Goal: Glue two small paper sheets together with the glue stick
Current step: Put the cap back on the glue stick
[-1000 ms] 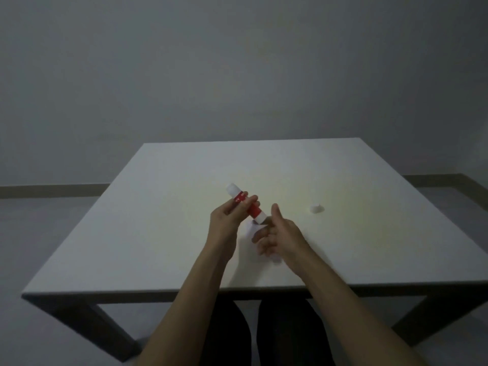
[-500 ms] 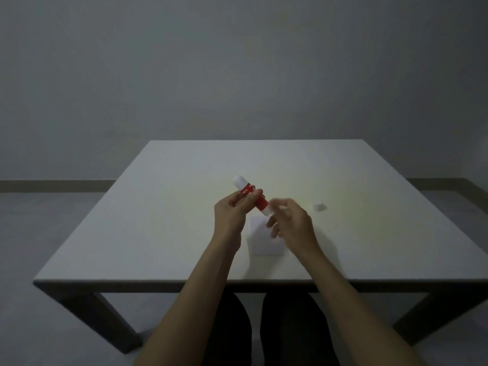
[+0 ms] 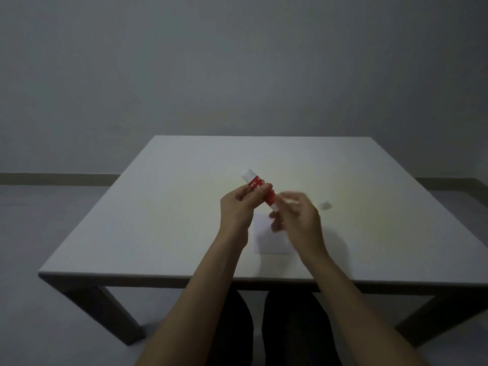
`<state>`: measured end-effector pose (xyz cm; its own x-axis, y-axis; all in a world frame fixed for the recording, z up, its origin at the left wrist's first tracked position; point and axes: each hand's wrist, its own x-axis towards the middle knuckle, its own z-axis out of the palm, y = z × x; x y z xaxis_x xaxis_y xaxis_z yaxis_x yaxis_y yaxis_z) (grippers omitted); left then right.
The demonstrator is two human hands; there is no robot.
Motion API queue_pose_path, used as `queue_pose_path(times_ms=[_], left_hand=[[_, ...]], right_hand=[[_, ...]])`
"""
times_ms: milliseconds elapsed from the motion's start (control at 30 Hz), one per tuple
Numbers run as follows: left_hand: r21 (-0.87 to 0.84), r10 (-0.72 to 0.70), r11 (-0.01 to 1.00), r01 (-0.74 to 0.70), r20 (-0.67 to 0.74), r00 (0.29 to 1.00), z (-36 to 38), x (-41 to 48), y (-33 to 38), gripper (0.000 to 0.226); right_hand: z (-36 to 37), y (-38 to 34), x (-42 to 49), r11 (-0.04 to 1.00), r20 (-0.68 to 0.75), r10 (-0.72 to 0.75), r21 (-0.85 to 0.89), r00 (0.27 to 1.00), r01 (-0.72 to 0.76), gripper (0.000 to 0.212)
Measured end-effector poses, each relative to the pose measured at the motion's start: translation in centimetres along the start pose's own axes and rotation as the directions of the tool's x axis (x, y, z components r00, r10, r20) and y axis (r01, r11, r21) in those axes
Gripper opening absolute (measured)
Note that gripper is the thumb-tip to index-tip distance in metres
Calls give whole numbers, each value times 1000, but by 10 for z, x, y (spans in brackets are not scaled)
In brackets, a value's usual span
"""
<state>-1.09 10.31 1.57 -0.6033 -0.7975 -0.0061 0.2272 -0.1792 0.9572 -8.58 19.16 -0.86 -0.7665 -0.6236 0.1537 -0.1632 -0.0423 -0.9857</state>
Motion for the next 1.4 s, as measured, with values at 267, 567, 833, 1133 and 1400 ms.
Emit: queue_pose_path(times_ms=[267,567,833,1133,1400], left_hand=[[56,-16,998,18,-36,999,0,-1,-6,15],[453,244,871,-189,-66,967,-9,1,-14,19],[594,332,758,-269,3,943,-19,-4,-19,22],[703,347,647,-295,73,935,-16,-7,-31,31],[818,385,449,-359,185,904,-23,-12,-28,29]], right_hand=[[-5,11,-7,639,13,-645,-540,764,548,19],[-57,54,44,706,37,-304,-662,952,251,75],[-84,74,73,306,72,-159,-945,985,119,42],[-32,-10,27,994,145,-87,78,986,76,23],[-23,-6,14,873,231,-236,-378,944,310,19]])
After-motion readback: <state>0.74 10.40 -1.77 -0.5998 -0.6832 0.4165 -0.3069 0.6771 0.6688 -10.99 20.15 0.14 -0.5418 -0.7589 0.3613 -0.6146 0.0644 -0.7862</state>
